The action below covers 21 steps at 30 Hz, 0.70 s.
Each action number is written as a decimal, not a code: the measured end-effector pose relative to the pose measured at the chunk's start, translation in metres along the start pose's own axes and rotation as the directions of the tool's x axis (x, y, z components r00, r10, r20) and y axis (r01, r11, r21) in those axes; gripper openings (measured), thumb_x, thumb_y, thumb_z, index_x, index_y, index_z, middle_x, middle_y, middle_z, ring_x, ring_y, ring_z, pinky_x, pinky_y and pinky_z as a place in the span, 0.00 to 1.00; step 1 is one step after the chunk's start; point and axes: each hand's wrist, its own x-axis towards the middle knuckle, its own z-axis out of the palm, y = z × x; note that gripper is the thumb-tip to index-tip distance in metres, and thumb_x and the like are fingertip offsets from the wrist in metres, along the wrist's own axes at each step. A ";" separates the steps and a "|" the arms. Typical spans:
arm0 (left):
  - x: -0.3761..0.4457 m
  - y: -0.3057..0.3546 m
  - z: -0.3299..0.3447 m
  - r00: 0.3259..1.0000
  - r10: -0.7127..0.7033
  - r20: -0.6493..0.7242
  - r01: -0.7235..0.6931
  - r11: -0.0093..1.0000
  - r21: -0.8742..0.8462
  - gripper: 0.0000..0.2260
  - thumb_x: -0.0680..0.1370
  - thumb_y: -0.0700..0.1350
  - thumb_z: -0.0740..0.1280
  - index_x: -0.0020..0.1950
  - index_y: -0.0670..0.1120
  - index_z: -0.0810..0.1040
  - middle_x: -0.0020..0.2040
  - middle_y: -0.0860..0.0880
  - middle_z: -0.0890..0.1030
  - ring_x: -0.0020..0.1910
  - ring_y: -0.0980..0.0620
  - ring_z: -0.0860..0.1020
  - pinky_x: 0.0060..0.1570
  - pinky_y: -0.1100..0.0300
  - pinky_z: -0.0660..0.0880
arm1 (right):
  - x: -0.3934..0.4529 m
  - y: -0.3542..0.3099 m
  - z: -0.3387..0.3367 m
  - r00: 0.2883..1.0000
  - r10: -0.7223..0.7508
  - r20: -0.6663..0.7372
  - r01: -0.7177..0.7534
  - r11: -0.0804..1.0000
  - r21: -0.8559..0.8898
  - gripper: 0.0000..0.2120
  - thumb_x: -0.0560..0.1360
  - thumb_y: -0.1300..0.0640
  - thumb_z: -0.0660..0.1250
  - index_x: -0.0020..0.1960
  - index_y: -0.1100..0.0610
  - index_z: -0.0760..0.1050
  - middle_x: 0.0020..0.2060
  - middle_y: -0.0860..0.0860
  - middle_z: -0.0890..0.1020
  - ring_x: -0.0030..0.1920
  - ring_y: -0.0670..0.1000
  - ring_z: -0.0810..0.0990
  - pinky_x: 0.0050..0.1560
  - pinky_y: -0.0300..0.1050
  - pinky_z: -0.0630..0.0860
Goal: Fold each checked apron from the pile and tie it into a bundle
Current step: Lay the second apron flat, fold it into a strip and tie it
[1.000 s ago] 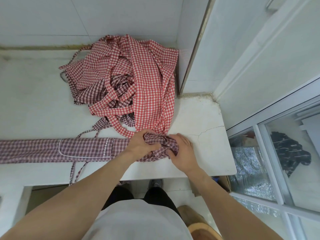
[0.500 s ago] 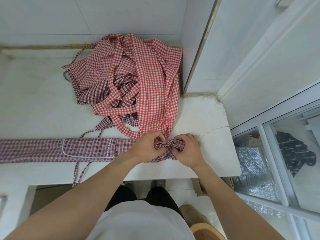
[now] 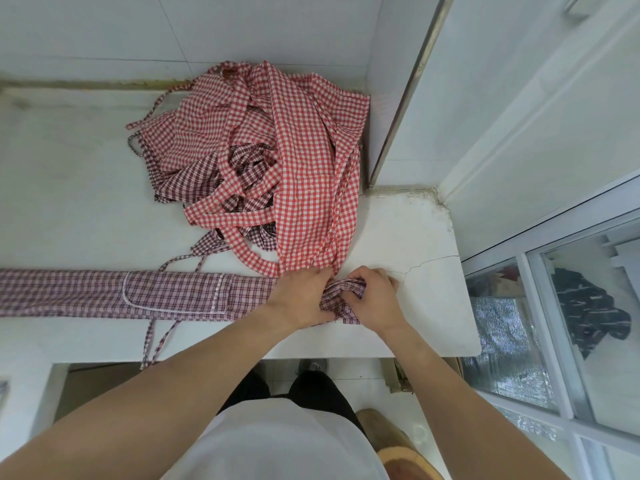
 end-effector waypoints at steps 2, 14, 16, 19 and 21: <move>0.003 0.000 0.008 0.999 -0.033 0.016 0.032 0.999 0.020 0.28 0.73 0.56 0.74 0.67 0.46 0.71 0.59 0.47 0.79 0.56 0.47 0.78 0.54 0.53 0.76 | -0.001 0.000 -0.003 0.999 -0.039 0.004 0.038 0.997 0.069 0.10 0.72 0.56 0.73 0.50 0.49 0.74 0.44 0.44 0.80 0.52 0.51 0.76 0.62 0.49 0.64; 0.018 -0.019 -0.008 0.961 -0.022 0.277 0.132 0.913 -0.386 0.10 0.73 0.44 0.74 0.53 0.47 0.79 0.49 0.49 0.83 0.48 0.49 0.80 0.51 0.56 0.79 | 0.003 0.001 -0.026 0.969 -0.110 0.222 0.115 0.993 -0.011 0.29 0.65 0.50 0.80 0.60 0.49 0.71 0.49 0.43 0.74 0.55 0.49 0.71 0.66 0.50 0.63; 0.020 -0.018 -0.012 0.938 0.008 0.347 0.141 0.904 -0.403 0.15 0.72 0.43 0.75 0.57 0.48 0.77 0.50 0.49 0.82 0.49 0.50 0.80 0.52 0.55 0.80 | 0.006 0.000 -0.024 0.965 -0.125 0.229 0.130 0.992 -0.006 0.30 0.64 0.49 0.80 0.62 0.45 0.70 0.53 0.43 0.77 0.58 0.49 0.72 0.68 0.52 0.62; 0.024 -0.018 -0.013 0.902 0.045 0.430 0.165 0.884 -0.438 0.28 0.69 0.48 0.78 0.66 0.50 0.71 0.57 0.52 0.79 0.54 0.52 0.78 0.57 0.55 0.78 | 0.008 -0.001 -0.024 0.951 -0.091 0.295 0.071 0.994 0.078 0.33 0.62 0.45 0.78 0.63 0.41 0.69 0.55 0.43 0.80 0.59 0.48 0.75 0.68 0.56 0.67; 0.025 -0.018 -0.010 0.871 0.061 0.487 0.176 0.887 -0.426 0.32 0.68 0.51 0.79 0.68 0.50 0.71 0.59 0.52 0.79 0.56 0.52 0.78 0.60 0.55 0.78 | 0.009 -0.003 -0.026 0.936 -0.062 0.347 0.016 0.991 0.133 0.31 0.60 0.45 0.78 0.60 0.39 0.70 0.53 0.43 0.81 0.56 0.49 0.78 0.64 0.55 0.73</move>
